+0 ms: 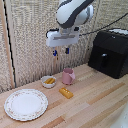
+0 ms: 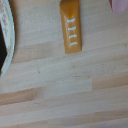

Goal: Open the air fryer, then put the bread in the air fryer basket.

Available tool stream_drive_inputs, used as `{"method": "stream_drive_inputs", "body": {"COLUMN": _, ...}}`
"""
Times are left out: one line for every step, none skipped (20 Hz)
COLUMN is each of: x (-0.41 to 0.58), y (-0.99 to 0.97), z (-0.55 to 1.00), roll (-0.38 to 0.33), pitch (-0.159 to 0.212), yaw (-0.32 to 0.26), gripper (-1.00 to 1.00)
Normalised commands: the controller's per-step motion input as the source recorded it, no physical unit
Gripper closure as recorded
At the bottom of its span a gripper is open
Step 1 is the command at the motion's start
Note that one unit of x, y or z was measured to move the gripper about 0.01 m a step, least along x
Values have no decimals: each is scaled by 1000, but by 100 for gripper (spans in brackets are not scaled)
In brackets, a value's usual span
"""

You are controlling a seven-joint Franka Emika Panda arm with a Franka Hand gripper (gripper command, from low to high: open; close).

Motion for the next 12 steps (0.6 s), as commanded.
{"method": "stream_drive_inputs", "body": {"x": 0, "y": 140, "z": -26, "roll": -11, "pitch": -62, "yaw": -221, "gripper": -100}}
{"method": "stream_drive_inputs", "body": {"x": 77, "y": -9, "z": -46, "roll": -64, "pitch": -2, "yaw": -375, "gripper": -100}}
{"method": "stream_drive_inputs", "body": {"x": 77, "y": -9, "z": -46, "roll": -64, "pitch": -2, "yaw": -375, "gripper": -100}}
{"method": "stream_drive_inputs", "body": {"x": 80, "y": -9, "z": -37, "roll": -74, "pitch": 0, "yaw": -375, "gripper": -100}}
{"method": "stream_drive_inputs", "body": {"x": 80, "y": -11, "z": -26, "roll": -86, "pitch": 0, "yaw": -375, "gripper": -100}}
{"method": "stream_drive_inputs", "body": {"x": 91, "y": 0, "z": 0, "roll": -111, "pitch": 0, "yaw": -375, "gripper": -100}}
{"method": "stream_drive_inputs", "body": {"x": 100, "y": -3, "z": 0, "roll": -129, "pitch": 0, "yaw": -375, "gripper": -100}}
{"method": "stream_drive_inputs", "body": {"x": 111, "y": 0, "z": 0, "roll": -136, "pitch": -1, "yaw": -374, "gripper": -100}}
{"method": "stream_drive_inputs", "body": {"x": 129, "y": 0, "z": 0, "roll": -153, "pitch": -3, "yaw": -364, "gripper": -100}}
{"method": "stream_drive_inputs", "body": {"x": 143, "y": -9, "z": 0, "roll": -174, "pitch": -2, "yaw": -348, "gripper": -100}}
{"method": "stream_drive_inputs", "body": {"x": 149, "y": -20, "z": 0, "roll": -199, "pitch": 0, "yaw": -328, "gripper": -100}}
{"method": "stream_drive_inputs", "body": {"x": 151, "y": -34, "z": 0, "roll": -219, "pitch": 0, "yaw": -312, "gripper": -100}}
